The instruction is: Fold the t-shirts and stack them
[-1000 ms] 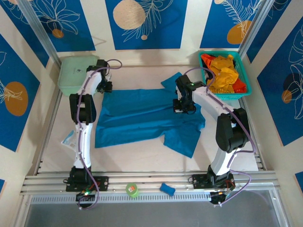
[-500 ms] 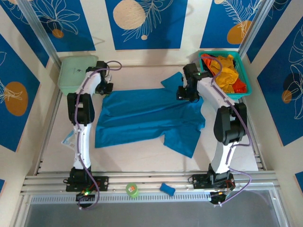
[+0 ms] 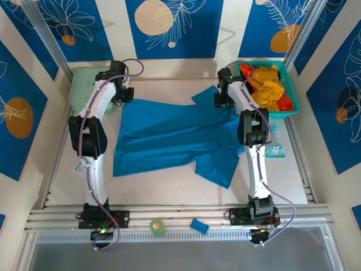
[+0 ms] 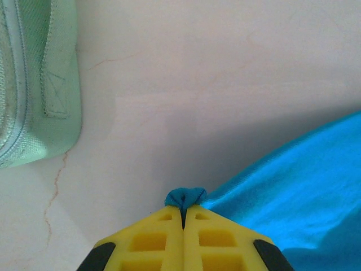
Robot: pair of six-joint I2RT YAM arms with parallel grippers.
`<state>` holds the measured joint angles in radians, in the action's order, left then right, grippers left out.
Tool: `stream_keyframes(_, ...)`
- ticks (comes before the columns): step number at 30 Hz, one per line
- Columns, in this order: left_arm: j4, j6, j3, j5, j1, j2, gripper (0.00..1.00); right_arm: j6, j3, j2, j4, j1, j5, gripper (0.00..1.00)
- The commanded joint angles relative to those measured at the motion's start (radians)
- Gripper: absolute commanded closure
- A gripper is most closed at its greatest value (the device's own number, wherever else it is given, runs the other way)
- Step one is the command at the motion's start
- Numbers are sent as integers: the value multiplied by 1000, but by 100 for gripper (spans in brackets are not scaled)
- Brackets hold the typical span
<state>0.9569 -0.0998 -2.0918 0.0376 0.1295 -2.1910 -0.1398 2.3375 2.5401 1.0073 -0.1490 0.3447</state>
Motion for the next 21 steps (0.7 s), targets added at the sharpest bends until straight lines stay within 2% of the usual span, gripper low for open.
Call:
stream_keyframes(1, 1, -11, 38, 10, 10, 14, 100, 17, 73, 52, 99, 6, 10, 61)
stream_keyframes(4, -6, -14, 58, 15, 13, 25, 100, 17, 72, 80, 109, -2, -1, 67)
stream_keyframes(10, -35, -14, 108, 31, 13, 51, 100, 6, -2, 59, 101, -27, -20, 100)
stream_keyframes(14, -40, -12, 115, 44, 13, 53, 100, -27, -102, -47, 70, -51, -31, 100)
stream_keyframes(21, -69, -17, 143, 63, 13, 76, 100, -178, -345, -294, 16, -126, -65, 100)
